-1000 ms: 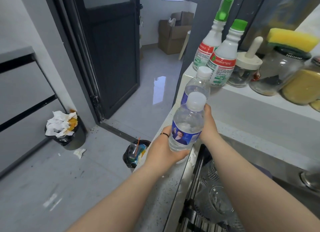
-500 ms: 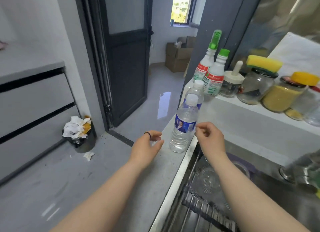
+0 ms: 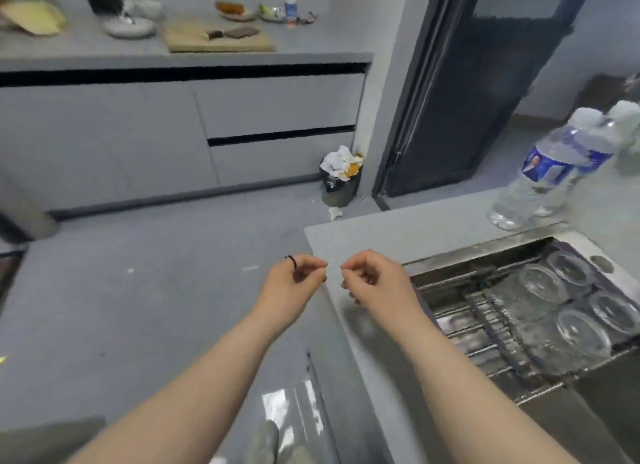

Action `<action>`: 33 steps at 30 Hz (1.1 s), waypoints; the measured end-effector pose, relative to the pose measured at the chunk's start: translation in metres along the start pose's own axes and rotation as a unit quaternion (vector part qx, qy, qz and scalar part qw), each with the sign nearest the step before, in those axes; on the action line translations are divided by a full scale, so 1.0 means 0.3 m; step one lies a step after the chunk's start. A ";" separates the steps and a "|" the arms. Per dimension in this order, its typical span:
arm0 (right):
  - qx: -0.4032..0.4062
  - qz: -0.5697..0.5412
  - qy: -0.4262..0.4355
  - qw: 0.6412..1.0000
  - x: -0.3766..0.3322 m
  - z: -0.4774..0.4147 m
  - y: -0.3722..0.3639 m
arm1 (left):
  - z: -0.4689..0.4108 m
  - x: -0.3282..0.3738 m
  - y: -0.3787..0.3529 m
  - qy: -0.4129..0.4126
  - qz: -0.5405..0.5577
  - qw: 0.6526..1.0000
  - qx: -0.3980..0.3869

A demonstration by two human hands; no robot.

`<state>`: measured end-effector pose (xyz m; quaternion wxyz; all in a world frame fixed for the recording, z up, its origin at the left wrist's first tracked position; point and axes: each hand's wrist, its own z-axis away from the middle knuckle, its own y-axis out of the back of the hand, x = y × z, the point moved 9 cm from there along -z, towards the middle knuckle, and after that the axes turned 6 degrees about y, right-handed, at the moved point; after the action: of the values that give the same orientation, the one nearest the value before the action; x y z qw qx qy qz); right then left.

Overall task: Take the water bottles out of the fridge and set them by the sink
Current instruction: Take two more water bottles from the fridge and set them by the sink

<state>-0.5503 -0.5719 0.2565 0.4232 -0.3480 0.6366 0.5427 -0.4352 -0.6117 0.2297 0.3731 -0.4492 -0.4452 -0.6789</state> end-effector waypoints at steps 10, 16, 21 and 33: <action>-0.307 -0.022 0.001 0.951 -0.110 0.311 -0.864 | 0.611 -0.546 0.662 0.144 0.093 0.946 0.276; -0.458 0.006 -0.003 0.889 -0.105 0.630 -1.335 | 1.050 -0.927 0.867 0.226 0.151 0.886 0.376; -0.566 0.042 0.023 0.823 0.088 0.896 -1.693 | 1.267 -1.299 0.924 0.272 0.170 0.834 0.448; -0.721 0.013 0.204 0.662 0.563 1.592 -2.386 | 1.816 -2.216 0.830 0.337 0.175 0.654 0.654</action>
<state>0.1051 -0.2191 -0.2072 -0.1080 -0.6381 0.1214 0.7526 0.1534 -0.1098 -0.2205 0.8067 0.1016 -0.5308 -0.2390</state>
